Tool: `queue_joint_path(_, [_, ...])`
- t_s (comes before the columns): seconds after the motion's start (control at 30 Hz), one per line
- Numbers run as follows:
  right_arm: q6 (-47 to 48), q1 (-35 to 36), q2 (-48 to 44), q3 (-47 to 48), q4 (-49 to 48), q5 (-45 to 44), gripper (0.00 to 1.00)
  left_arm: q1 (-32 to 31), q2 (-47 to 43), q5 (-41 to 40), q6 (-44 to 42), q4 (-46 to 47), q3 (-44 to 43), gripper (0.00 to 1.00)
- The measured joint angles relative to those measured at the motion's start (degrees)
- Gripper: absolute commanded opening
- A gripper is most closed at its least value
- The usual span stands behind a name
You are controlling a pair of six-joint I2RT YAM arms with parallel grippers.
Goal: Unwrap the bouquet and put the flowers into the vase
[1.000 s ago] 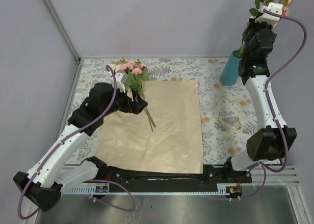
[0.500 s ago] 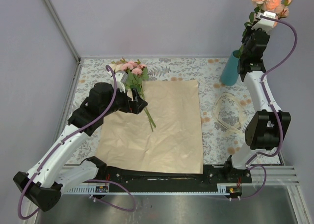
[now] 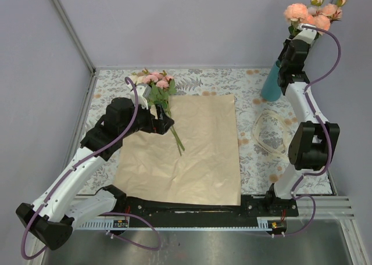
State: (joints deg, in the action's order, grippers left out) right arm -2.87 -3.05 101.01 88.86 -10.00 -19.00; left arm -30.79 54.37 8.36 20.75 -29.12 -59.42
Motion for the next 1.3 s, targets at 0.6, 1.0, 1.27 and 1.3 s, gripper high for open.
queue_joint_path(0.6, [-15.0,0.0,-16.9,-1.0,23.3,4.3,0.5,0.0,0.0,-4.1,0.1,-1.3,0.0,0.99])
queue_joint_path(1.0, [-18.4,6.2,-38.5,-24.2,27.2,18.5,0.44,0.0,1.4,-14.9,6.8,-0.9,1.4,0.9])
queue_joint_path(1.27, [-21.1,11.2,-54.3,-41.2,26.4,23.5,0.42,1.1,11.9,-21.7,15.8,-4.3,-1.9,0.62])
queue_joint_path(1.3, [-21.6,11.4,-56.1,-42.8,26.2,24.2,0.42,1.2,13.8,-21.8,16.5,-4.7,-3.0,0.6])
